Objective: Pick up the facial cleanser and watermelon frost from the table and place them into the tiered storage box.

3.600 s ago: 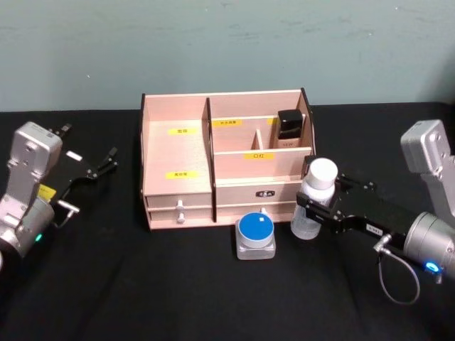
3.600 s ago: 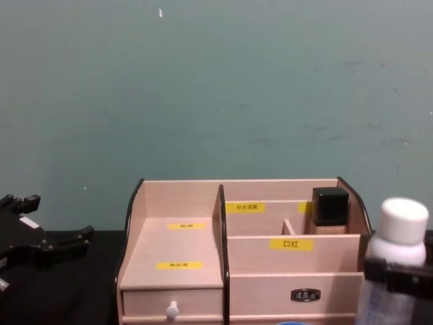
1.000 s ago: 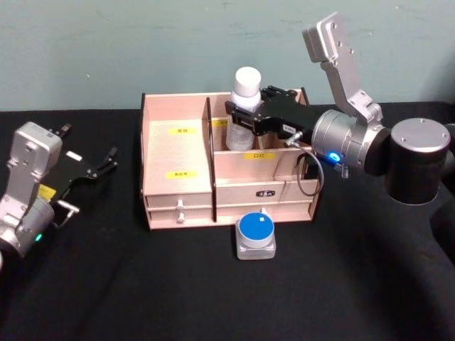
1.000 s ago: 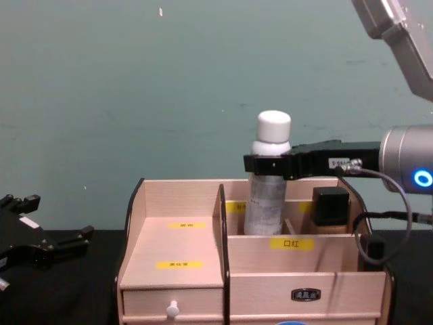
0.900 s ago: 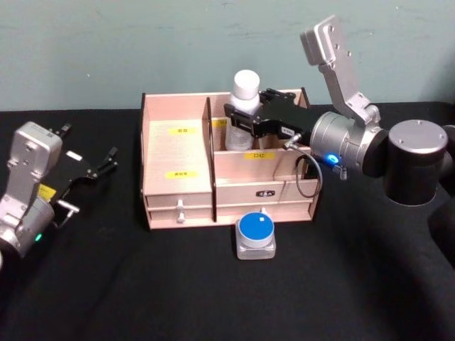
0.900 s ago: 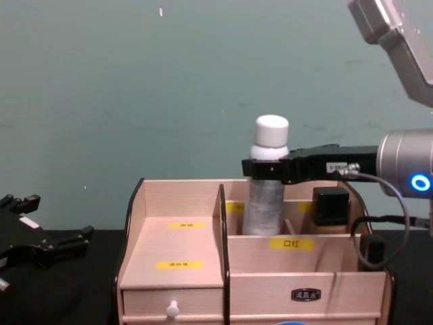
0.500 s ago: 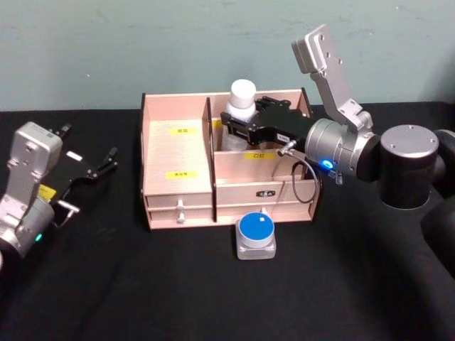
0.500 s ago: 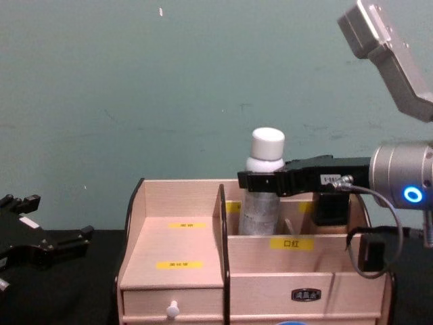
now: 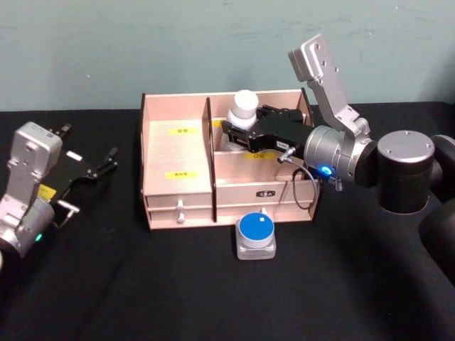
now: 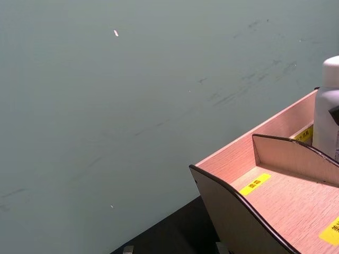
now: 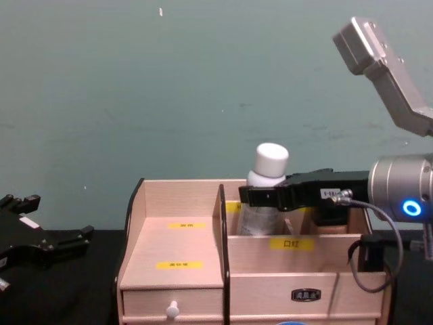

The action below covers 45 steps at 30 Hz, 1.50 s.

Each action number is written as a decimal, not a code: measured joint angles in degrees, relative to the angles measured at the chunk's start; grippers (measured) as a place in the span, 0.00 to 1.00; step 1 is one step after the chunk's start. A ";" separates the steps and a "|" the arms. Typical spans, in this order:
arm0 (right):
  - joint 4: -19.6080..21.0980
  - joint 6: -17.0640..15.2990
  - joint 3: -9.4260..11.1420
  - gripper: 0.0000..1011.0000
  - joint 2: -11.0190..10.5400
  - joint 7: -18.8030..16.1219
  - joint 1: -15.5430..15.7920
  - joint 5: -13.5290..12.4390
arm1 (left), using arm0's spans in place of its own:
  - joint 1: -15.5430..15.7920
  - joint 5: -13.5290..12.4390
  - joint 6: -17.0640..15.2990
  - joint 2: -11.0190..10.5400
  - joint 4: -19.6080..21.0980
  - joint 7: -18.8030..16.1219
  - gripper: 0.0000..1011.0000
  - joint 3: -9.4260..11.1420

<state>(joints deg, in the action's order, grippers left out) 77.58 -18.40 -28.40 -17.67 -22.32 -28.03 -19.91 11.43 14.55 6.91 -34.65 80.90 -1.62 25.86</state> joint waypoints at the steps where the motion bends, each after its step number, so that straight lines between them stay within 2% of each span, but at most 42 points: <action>1: -0.02 -0.07 -0.01 0.59 0.01 0.01 0.01 0.07 | 0.00 0.00 0.00 0.00 0.00 0.00 0.99 0.00; 16: -0.18 -0.39 -0.14 0.59 0.07 0.10 -0.03 0.44 | 0.00 0.00 0.00 0.00 0.00 0.00 0.99 0.00; 19: -0.16 -0.38 -0.14 0.64 0.07 0.09 -0.03 0.39 | 0.00 0.00 0.00 0.00 0.00 0.00 0.99 0.00; 20: -0.16 -0.37 -0.14 0.69 0.06 0.09 -0.02 0.36 | 0.00 0.00 0.00 0.00 0.00 0.00 0.99 0.00; 21: -0.16 -0.37 -0.14 0.69 0.06 0.09 -0.02 0.36 | 0.00 0.00 0.00 0.00 0.00 0.00 0.99 0.00; 22: -0.15 -0.36 -0.13 0.75 0.06 0.09 -0.01 0.34 | 0.00 0.00 0.00 0.00 0.00 0.00 0.99 0.00; 23: -0.15 -0.36 -0.13 0.75 0.05 0.09 -0.01 0.34 | 0.00 0.00 0.00 0.00 0.00 0.00 0.99 0.00; 24: -0.14 -0.36 -0.12 0.81 0.05 0.09 0.00 0.33 | 0.00 0.00 0.00 0.00 0.00 0.00 0.99 0.00; 29: 0.27 -0.09 0.31 0.96 0.05 0.10 0.37 0.27 | 0.00 0.00 0.00 0.00 0.00 0.00 0.99 0.00; 31: 0.54 0.09 0.48 0.99 0.02 0.10 0.52 0.26 | 0.00 0.00 0.00 0.00 0.00 0.00 0.99 0.00; 38: 3.42 0.54 1.43 0.99 -0.91 0.62 1.10 0.62 | 0.00 0.00 0.00 0.00 0.00 0.00 0.99 0.00; 45: 9.82 -1.87 2.63 0.99 -3.43 0.56 2.85 0.48 | 0.00 0.00 0.00 0.00 0.00 0.00 0.99 0.00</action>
<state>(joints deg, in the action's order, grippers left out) 87.41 -20.27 -25.77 -21.10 -21.76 -25.18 -19.43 11.43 14.55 6.91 -34.65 80.90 -1.62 25.86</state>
